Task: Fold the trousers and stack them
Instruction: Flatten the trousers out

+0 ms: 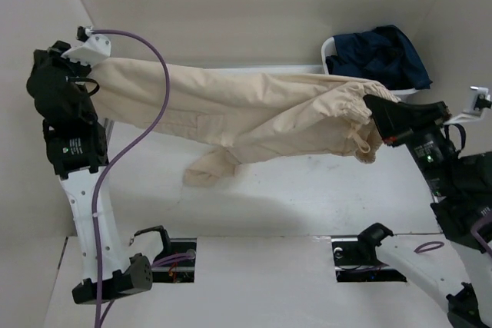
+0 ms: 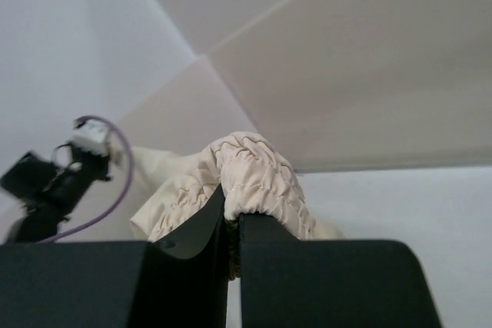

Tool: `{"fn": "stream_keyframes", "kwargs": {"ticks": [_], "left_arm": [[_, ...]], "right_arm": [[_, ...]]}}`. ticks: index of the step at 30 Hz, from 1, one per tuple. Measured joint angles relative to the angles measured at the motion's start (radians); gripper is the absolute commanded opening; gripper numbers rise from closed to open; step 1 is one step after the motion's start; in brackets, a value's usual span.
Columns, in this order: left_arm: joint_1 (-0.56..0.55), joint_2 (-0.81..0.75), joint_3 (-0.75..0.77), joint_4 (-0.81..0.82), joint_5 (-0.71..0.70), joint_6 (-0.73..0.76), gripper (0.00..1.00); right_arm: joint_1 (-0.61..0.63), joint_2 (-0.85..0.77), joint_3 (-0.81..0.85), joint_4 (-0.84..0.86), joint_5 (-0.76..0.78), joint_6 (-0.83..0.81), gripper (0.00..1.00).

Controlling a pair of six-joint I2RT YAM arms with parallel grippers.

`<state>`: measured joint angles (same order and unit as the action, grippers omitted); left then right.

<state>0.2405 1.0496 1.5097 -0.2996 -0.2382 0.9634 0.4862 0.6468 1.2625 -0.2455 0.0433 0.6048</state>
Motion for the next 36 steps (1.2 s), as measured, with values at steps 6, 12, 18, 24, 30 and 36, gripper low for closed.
{"fn": "stream_keyframes", "kwargs": {"ticks": [6, 12, 18, 24, 30, 36], "left_arm": [[-0.008, 0.014, 0.101, 0.035, 0.006, 0.022, 0.03], [-0.146, 0.184, 0.097, 0.096, 0.002, 0.007, 0.05], [-0.266, 0.677, 0.254, 0.096, 0.007, -0.020, 0.21], [-0.327, 1.015, 0.426, -0.042, 0.023, -0.099, 0.71], [-0.353, 0.737, 0.274, -0.204, 0.166, -0.121, 0.72], [-0.456, 0.164, -0.127, -0.460, 0.278, -0.049, 0.71]], "right_arm": [[0.203, -0.026, 0.006, 0.119, 0.063, -0.047, 0.03], [0.042, 0.185, 0.006, 0.124, 0.122, -0.137, 0.01], [-0.257, 0.557, -0.003, 0.050, 0.106, -0.074, 0.31], [-0.327, 0.655, -0.004, -0.032, 0.102, -0.034, 0.79], [-0.322, 0.467, -0.149, -0.029, 0.093, -0.027, 0.78], [-0.345, 0.330, -0.450, -0.032, 0.159, 0.005, 0.81]]}}
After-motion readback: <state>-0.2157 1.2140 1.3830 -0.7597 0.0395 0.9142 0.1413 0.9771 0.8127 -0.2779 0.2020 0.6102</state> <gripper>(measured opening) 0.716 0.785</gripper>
